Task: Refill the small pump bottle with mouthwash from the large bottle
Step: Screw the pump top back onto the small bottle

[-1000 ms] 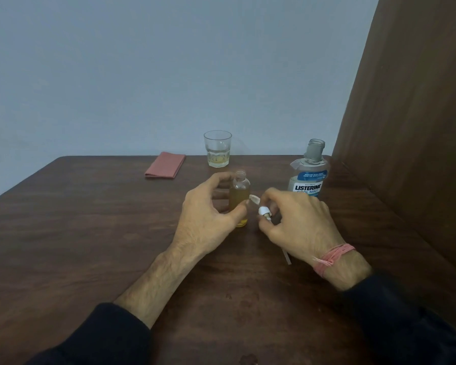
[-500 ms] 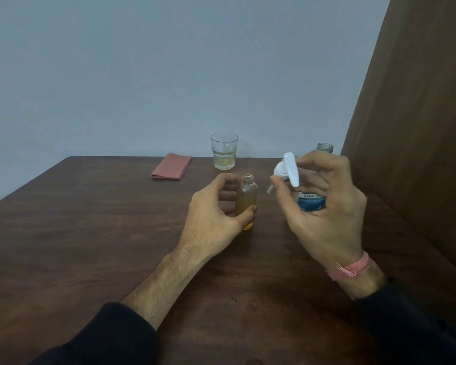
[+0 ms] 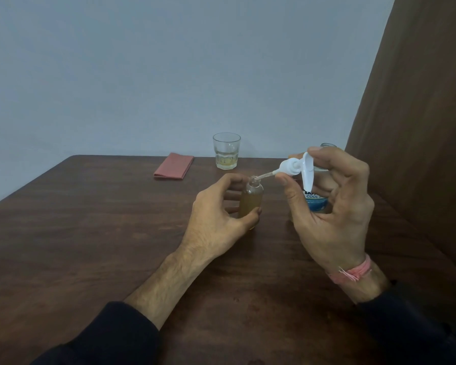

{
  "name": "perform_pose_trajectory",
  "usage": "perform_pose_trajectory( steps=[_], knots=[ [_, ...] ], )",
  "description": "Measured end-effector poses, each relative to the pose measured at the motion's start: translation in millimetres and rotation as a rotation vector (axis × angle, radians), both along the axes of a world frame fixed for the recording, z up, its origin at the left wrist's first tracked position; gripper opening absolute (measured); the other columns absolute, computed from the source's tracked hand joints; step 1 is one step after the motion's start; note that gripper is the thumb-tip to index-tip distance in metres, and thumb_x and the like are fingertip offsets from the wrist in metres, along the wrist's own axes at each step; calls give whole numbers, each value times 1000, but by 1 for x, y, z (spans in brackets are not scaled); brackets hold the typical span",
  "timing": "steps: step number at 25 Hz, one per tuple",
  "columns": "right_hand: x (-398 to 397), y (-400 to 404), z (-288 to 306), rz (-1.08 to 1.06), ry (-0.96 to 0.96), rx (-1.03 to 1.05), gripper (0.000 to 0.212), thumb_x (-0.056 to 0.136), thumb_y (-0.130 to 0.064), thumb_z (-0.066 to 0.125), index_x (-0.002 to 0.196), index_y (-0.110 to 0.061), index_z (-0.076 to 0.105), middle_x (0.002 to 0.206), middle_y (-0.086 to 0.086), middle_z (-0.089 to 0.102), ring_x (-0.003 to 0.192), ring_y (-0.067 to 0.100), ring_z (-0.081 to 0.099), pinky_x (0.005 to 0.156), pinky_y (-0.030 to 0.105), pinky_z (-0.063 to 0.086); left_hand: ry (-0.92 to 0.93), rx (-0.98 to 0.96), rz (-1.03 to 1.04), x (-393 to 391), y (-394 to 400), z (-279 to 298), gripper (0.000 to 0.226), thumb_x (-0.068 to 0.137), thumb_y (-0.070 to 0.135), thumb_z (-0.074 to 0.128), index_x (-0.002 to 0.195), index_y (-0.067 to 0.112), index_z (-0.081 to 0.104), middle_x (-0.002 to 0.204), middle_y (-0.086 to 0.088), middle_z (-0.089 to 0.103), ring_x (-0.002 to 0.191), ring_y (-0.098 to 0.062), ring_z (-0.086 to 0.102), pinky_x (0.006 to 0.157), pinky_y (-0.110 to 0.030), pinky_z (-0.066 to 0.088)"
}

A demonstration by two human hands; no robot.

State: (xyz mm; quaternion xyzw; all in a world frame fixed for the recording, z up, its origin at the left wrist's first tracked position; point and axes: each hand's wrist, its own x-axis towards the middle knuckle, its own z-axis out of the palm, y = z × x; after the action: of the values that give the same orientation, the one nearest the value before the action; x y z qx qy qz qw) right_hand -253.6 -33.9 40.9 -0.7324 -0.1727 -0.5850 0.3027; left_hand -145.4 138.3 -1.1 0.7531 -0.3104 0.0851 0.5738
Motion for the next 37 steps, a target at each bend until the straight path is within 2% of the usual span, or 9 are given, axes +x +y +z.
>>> perform_pose_trajectory(
  steps=[4, 8, 10, 14, 20, 25, 29, 33, 37],
  knots=[
    [0, -1, 0, -26, 13, 8, 56, 97, -16, 85, 141, -15, 50, 132, 5, 69, 118, 9, 75, 96, 23, 62, -29, 32, 0, -2, 1, 3, 55, 83, 27, 101, 128, 41, 72, 120, 21, 79, 110, 1, 78, 91, -23, 69],
    [2, -1, 0, -17, 37, 5, 53, 98, -13, 84, 143, -17, 56, 133, -21, 64, 118, 1, 72, 100, 21, 58, -49, 59, -23, -5, 0, 5, 57, 83, 29, 101, 130, 41, 71, 121, 24, 77, 112, 8, 74, 88, -12, 63],
    [4, -2, -2, -18, 93, 9, 52, 99, -13, 83, 145, -17, 58, 132, -21, 65, 119, 1, 71, 100, 19, 57, -69, 51, -38, -6, 0, 5, 56, 83, 27, 101, 130, 38, 73, 122, 22, 78, 113, 5, 75, 90, -15, 65],
    [7, -5, -7, -33, 234, 22, 54, 99, -21, 82, 148, -19, 60, 136, -8, 71, 121, 4, 70, 98, 24, 61, -86, 58, -78, -8, 1, 6, 57, 84, 30, 100, 132, 39, 72, 122, 23, 78, 116, 6, 74, 92, -15, 64],
    [11, -2, -15, 17, 409, 91, 56, 98, -26, 82, 148, -37, 59, 132, -18, 71, 112, 0, 74, 86, 30, 67, -93, 53, -108, -10, 0, 4, 60, 86, 31, 97, 140, 31, 72, 125, 20, 79, 118, 1, 76, 97, -28, 68],
    [13, 0, -17, 71, 473, 179, 57, 97, -27, 82, 148, -41, 59, 130, -22, 71, 113, -3, 73, 80, 25, 67, -73, 40, -111, -10, 0, 4, 60, 85, 32, 95, 140, 30, 72, 123, 20, 79, 116, 0, 77, 95, -28, 69],
    [15, 0, -20, 122, 525, 255, 60, 98, -26, 81, 152, -42, 58, 127, -18, 73, 116, 4, 73, 79, 25, 66, -64, 36, -115, -10, 0, 4, 58, 86, 33, 94, 140, 30, 73, 123, 18, 80, 115, -2, 77, 96, -31, 69],
    [16, 1, -21, 192, 555, 325, 33, 105, -28, 72, 136, -40, 70, 121, -17, 77, 114, 2, 73, 84, 24, 65, -44, 35, -117, -9, 0, 4, 57, 87, 29, 98, 138, 31, 74, 122, 17, 80, 115, -2, 78, 96, -32, 69],
    [18, 0, -20, 222, 564, 368, 25, 104, -27, 74, 127, -37, 74, 116, -17, 79, 112, 2, 74, 86, 22, 63, -39, 24, -125, -10, 0, 4, 57, 87, 25, 98, 138, 29, 74, 121, 16, 81, 115, -4, 79, 96, -32, 70]
  ],
)
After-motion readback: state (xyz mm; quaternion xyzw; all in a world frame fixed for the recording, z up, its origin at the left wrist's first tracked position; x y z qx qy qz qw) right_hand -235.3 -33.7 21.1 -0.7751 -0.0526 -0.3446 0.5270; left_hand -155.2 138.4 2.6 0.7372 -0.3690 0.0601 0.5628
